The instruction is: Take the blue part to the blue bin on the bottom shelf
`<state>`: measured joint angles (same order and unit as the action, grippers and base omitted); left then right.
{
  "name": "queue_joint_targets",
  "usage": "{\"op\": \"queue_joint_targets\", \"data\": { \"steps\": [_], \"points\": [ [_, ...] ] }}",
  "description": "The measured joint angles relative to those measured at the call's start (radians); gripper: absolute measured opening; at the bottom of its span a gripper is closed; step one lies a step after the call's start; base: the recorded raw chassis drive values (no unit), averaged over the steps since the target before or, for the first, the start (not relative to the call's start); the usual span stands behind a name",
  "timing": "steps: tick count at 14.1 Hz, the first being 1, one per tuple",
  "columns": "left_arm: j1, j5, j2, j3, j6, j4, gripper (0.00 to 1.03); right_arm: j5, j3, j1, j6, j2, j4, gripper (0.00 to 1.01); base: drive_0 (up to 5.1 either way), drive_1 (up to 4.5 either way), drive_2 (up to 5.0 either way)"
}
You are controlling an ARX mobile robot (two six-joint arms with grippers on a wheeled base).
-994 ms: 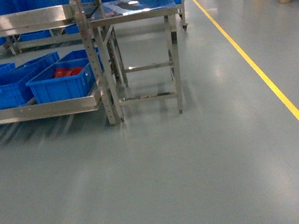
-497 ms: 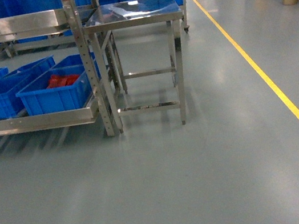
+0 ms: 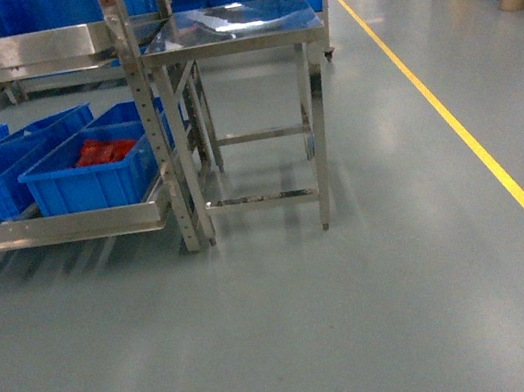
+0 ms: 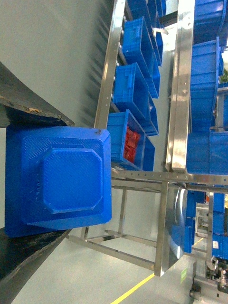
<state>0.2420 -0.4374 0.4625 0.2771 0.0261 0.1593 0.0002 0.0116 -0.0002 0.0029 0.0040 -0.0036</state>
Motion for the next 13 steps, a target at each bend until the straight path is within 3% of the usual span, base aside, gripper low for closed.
{"op": "queue_joint_targets", "data": {
  "steps": [13],
  "points": [
    [0.000,0.000,0.000,0.000,0.000,-0.002,0.44,0.000,0.000,0.000,0.000,0.000,-0.003,0.98,0.0,4.21,-4.1]
  ]
}}
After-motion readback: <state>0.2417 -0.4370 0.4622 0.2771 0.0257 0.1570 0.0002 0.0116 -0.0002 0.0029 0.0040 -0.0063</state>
